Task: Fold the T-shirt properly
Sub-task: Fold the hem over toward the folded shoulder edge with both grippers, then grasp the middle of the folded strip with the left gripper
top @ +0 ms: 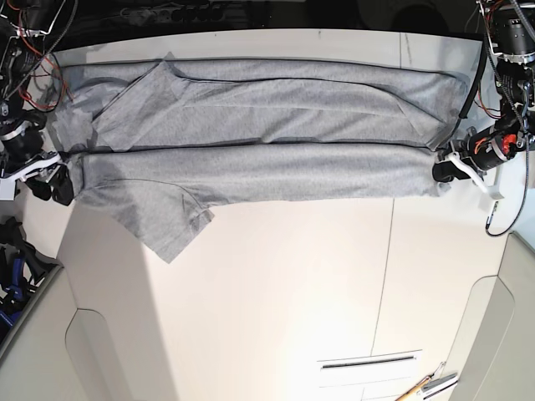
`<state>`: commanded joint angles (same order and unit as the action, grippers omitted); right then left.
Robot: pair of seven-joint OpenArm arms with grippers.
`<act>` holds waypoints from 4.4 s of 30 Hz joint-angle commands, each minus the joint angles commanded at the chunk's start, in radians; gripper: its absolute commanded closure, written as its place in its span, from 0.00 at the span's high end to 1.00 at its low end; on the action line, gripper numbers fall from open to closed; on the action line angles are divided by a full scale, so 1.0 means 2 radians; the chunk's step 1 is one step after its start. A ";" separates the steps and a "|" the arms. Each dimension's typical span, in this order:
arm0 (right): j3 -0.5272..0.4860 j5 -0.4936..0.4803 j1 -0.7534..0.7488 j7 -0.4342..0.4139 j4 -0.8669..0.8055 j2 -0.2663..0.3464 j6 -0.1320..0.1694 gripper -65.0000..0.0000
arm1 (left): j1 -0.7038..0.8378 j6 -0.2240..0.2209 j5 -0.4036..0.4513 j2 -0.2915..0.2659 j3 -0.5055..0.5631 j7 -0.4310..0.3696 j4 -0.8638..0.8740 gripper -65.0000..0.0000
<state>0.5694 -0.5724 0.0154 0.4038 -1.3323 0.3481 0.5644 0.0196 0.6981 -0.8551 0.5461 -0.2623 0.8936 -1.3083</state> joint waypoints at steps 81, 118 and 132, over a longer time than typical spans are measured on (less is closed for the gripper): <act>0.008 -0.083 -0.173 0.173 -0.177 -0.115 0.008 0.21 | 0.093 0.000 -0.056 0.018 -0.012 0.103 -0.172 0.03; 0.036 -0.133 -0.162 0.178 -0.177 -0.115 0.008 0.31 | 0.157 0.000 -0.151 -0.025 -0.131 0.098 -0.071 0.70; 0.036 -0.145 -0.162 0.179 -0.177 -0.115 0.008 0.31 | 0.156 0.000 -0.174 -0.044 -0.131 0.103 -0.071 0.00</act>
<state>0.6407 -0.8627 -0.3084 0.7609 -1.6871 0.1184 0.5808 0.3321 0.6981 -1.2037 0.4576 -0.5240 1.0996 -1.4509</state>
